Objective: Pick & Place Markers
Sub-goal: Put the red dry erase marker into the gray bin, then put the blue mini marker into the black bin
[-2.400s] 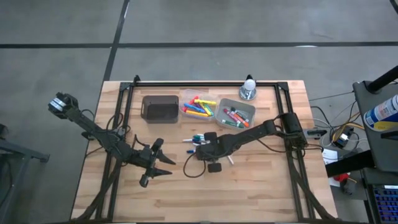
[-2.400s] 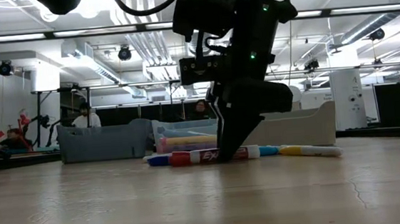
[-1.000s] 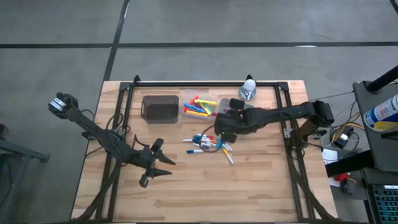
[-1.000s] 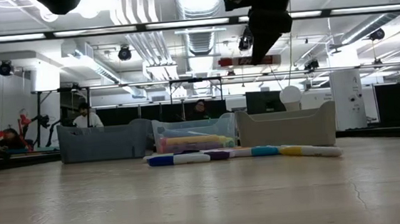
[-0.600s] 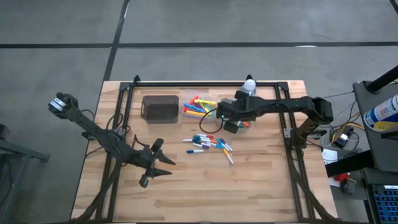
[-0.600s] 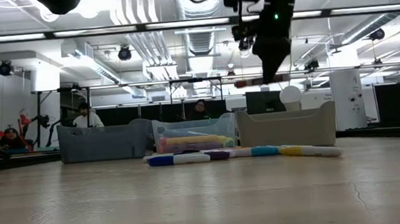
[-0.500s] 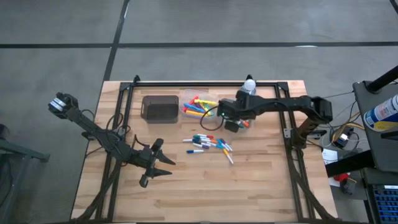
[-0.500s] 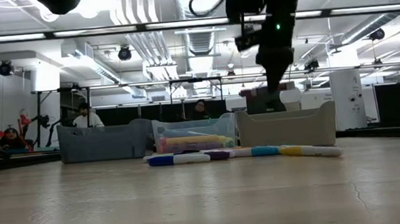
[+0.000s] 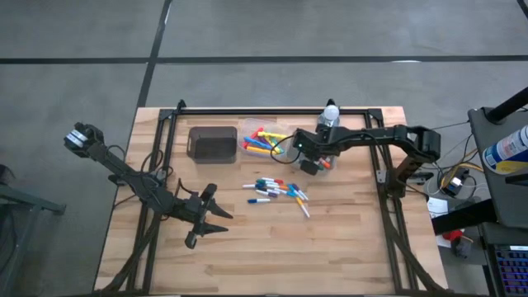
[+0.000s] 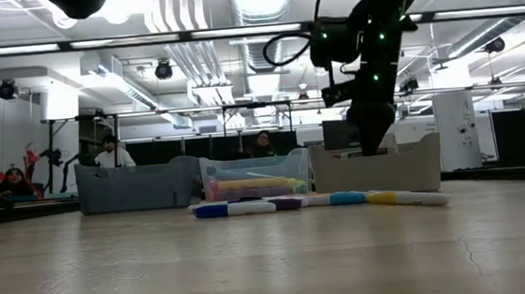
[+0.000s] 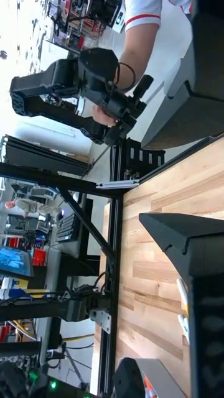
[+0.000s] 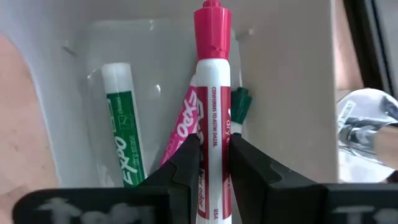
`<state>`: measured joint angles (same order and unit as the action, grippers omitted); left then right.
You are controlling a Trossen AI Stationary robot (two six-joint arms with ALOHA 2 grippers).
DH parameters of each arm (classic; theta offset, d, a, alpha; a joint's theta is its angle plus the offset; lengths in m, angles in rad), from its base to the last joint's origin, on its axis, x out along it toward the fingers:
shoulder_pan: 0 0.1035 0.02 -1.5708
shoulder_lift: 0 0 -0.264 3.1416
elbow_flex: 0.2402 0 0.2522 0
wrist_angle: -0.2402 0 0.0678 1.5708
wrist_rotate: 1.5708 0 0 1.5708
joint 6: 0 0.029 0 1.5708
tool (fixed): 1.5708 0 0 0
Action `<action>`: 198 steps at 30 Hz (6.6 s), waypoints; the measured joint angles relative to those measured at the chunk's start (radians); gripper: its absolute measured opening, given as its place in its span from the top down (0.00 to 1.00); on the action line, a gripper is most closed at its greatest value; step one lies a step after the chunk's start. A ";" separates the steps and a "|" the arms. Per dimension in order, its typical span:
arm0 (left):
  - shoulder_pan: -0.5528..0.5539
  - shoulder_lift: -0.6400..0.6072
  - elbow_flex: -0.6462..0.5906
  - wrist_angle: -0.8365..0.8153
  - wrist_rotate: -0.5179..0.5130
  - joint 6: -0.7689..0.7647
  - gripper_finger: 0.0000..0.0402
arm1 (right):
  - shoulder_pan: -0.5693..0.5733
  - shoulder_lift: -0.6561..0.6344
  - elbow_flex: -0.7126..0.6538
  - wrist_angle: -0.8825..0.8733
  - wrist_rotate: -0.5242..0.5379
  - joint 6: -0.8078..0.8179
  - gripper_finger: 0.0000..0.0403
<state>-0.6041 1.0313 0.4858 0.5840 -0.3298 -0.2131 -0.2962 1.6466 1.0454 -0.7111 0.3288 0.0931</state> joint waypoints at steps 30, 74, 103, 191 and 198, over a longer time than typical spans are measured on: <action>0.001 0.043 0.000 -0.001 -0.040 0.016 0.58 | 0.054 -0.053 0.040 0.012 0.011 0.100 0.51; 0.303 0.504 0.188 -0.282 -0.031 -0.085 0.58 | 0.798 -0.370 -0.152 0.933 0.222 -0.143 0.59; 0.395 0.698 0.249 -0.428 -0.051 -0.040 0.58 | 0.798 -0.370 -0.156 0.934 0.222 -0.146 0.59; 0.988 0.234 0.178 -0.994 -0.191 -0.267 0.88 | 0.798 -0.369 -0.163 0.933 0.220 -0.146 0.59; 0.988 0.233 0.178 -0.977 -0.188 -0.259 0.74 | 0.798 -0.369 -0.163 0.932 0.220 -0.146 0.59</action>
<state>0.3843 1.2647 0.6640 -0.3933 -0.5182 -0.4725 0.5014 1.2774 0.8822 0.2211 0.5484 -0.0528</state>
